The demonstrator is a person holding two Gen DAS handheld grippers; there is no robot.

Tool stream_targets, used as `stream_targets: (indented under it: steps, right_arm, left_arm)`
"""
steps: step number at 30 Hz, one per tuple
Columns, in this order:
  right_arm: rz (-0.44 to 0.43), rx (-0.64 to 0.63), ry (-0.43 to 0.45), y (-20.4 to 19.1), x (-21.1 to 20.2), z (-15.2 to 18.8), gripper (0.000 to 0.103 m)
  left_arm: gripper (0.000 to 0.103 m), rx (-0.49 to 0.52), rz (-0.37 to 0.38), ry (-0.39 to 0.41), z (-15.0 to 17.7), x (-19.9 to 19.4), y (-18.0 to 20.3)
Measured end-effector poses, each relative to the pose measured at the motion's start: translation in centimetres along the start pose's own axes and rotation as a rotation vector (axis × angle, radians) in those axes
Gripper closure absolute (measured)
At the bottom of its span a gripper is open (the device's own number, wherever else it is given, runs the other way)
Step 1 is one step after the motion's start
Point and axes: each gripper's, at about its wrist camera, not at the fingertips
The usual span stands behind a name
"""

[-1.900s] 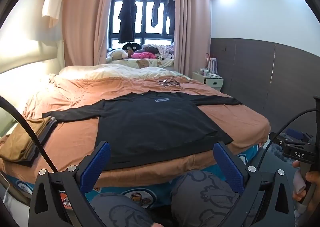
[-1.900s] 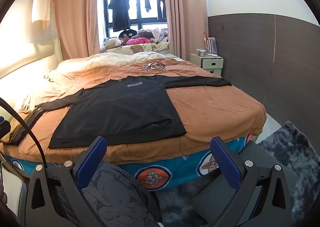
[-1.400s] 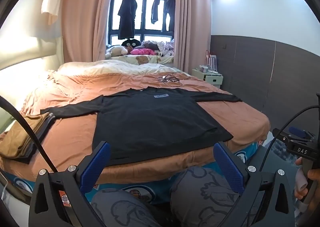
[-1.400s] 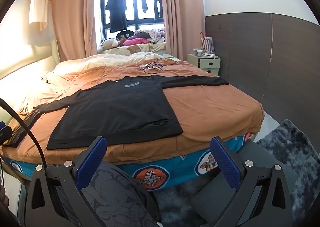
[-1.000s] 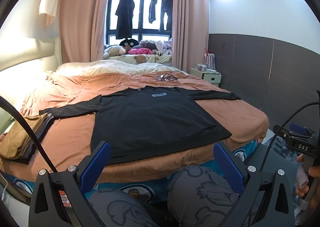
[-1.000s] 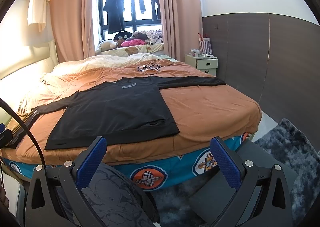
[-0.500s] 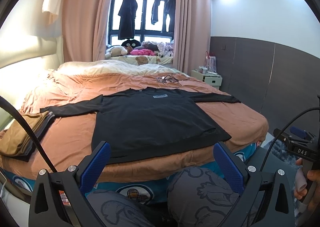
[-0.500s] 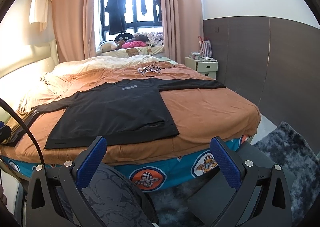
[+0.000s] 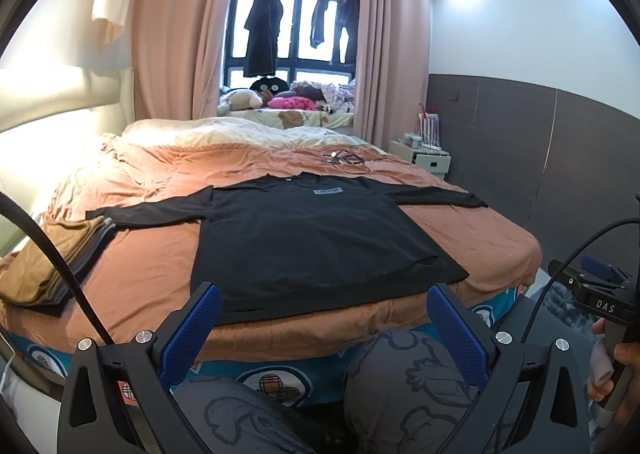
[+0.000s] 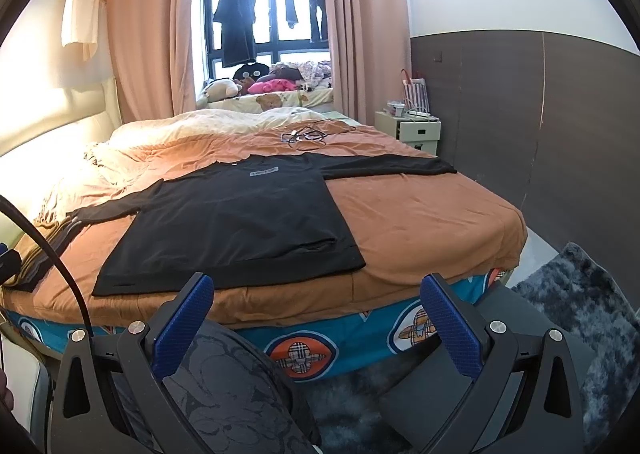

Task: Fold small clothes

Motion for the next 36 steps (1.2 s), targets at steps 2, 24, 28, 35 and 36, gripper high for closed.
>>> stream_targets:
  steps: [2,24,28,35,36]
  right_arm:
    - [0.0,0.0,0.001,0.0,-0.1,0.1,0.0]
    - [-0.007,0.011,0.002,-0.2,0.1,0.2,0.0]
    - [-0.011,0.017,0.006,-0.3,0.8,-0.6,0.0]
    - [-0.019,0.024,0.001,-0.7,2.6,-1.6,0.0]
    - [-0.021,0.023,-0.001,-0.8,2.9,-1.7,0.0]
  left_arm:
    - [0.0,-0.003,-0.002,0.0,0.1,-0.1,-0.1]
    - [0.0,0.01,-0.013,0.007,-0.3,-0.7,-0.7]
    - [0.0,0.007,-0.021,0.014,-1.0,-0.5,-1.0]
    - [0.0,-0.002,-0.017,0.0,-1.9,0.8,-2.1]
    - [0.0,-0.005,-0.014,-0.001,-2.1,1.0,-2.3]
Point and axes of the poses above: each gripper's, at about its wrist camera, not at the fingertips, and x roughly the way its jaws point, y to its right, z to its underside, and after that the axes turned 4 degrees about -z, right-handed
